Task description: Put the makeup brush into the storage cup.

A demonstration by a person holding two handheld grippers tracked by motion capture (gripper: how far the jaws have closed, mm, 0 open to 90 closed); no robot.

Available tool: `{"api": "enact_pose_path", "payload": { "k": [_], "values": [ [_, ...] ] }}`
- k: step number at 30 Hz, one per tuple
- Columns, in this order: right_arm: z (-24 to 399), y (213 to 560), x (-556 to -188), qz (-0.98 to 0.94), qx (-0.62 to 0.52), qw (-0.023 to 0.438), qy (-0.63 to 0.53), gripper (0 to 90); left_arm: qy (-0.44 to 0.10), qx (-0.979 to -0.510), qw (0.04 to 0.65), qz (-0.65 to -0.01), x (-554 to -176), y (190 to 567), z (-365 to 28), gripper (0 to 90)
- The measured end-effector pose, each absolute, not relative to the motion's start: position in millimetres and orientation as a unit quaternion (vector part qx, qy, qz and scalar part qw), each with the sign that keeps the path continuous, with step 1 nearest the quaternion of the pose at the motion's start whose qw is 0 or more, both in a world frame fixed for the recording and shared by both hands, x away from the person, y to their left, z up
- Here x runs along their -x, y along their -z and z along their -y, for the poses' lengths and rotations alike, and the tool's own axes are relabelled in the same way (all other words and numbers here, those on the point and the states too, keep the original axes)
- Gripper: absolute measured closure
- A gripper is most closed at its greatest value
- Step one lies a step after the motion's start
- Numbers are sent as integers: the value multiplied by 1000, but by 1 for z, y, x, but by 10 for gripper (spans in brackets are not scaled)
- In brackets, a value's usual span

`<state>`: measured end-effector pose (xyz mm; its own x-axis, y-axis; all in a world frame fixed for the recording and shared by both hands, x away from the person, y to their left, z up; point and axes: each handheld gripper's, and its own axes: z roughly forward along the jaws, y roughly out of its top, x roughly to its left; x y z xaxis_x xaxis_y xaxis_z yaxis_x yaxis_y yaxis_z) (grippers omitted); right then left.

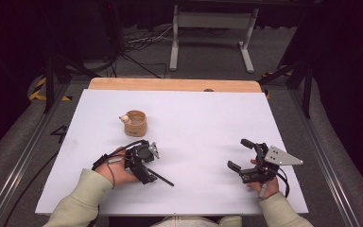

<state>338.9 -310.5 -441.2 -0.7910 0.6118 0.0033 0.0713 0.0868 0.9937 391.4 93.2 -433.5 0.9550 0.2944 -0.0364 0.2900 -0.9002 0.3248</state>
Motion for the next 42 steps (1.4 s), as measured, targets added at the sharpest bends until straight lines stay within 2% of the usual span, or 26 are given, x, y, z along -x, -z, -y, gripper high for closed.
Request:
{"api": "enact_pose_path", "payload": {
  "k": [10,12,23,30,42],
  "values": [
    [311,442,-340,-704,-250,208,-631,30,-12,-975,160,-157,-392,434,-93,269],
    [310,442,-340,-706,-248,208,-630,30,-16,-975,158,-156,-392,433,-93,314],
    [310,442,-340,-706,-248,208,-630,30,-17,-977,143,-155,-389,430,-91,442],
    [310,442,-340,-706,-248,207,-630,30,-16,-980,133,-148,-386,428,-88,593],
    [311,441,-338,-706,-258,197,-630,28,-17,-983,125,-137,-384,426,-87,799]
  ]
}}
